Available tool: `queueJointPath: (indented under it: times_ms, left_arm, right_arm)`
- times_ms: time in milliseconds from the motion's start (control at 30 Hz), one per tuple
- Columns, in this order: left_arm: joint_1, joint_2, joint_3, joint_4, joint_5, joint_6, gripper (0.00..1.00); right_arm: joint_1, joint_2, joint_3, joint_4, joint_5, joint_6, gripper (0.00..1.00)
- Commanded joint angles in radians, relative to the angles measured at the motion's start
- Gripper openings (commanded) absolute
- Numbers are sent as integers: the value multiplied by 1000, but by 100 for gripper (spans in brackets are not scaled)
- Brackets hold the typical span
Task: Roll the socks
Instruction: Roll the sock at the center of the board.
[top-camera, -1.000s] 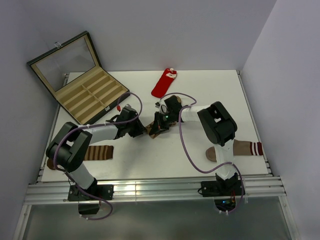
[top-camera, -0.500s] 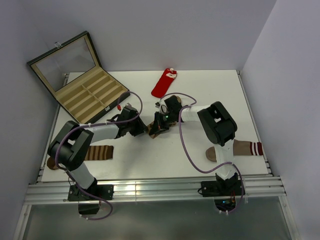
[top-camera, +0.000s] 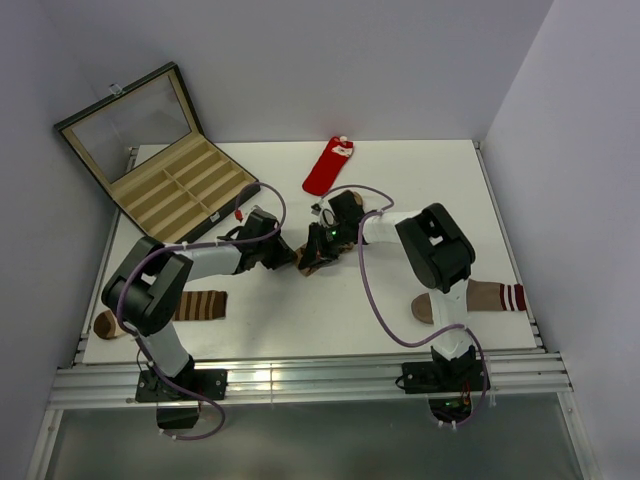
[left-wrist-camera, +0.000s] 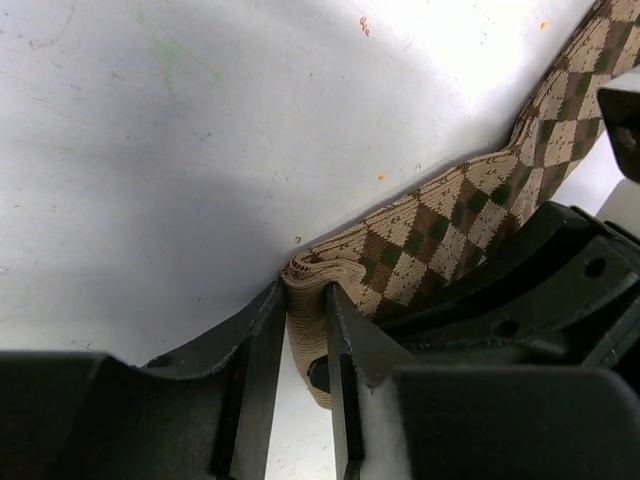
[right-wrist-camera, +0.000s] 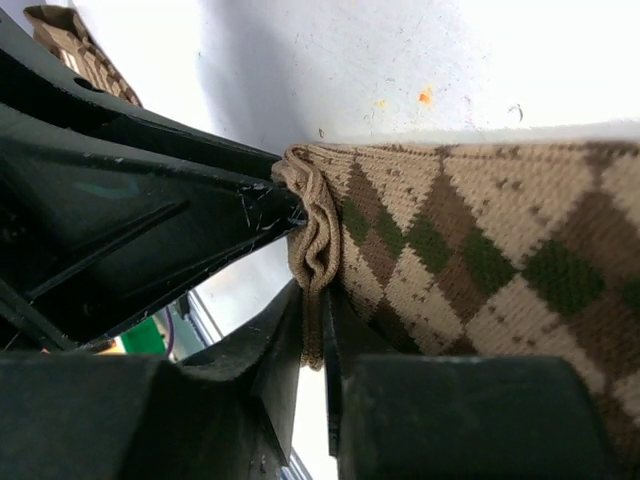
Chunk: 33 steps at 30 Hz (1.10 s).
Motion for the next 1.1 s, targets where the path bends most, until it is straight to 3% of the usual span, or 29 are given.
queueJointPath:
  times_ms: [0,167,400,533,1067]
  left_arm:
    - [-2,69,-25,-129,-67,-5,29]
    - [-2,65,-19,-132,-73,-1,28]
    - [-4,58,-15,-138,-75,8,28]
    - [-5,54,-13,-144,-81,15,28]
    - [-17,43,-5,-156,-94,18,28]
  right_arm:
    - [3,-37,-24,-33,124,-33,20]
    - [13,-149,-67,-41,194,-38,28]
    - [62,-305,-93,-36,418,-69,27]
    - [94,-347,-88,-7,443,-82,26]
    - [126,-219,-96,28,408,-112,20]
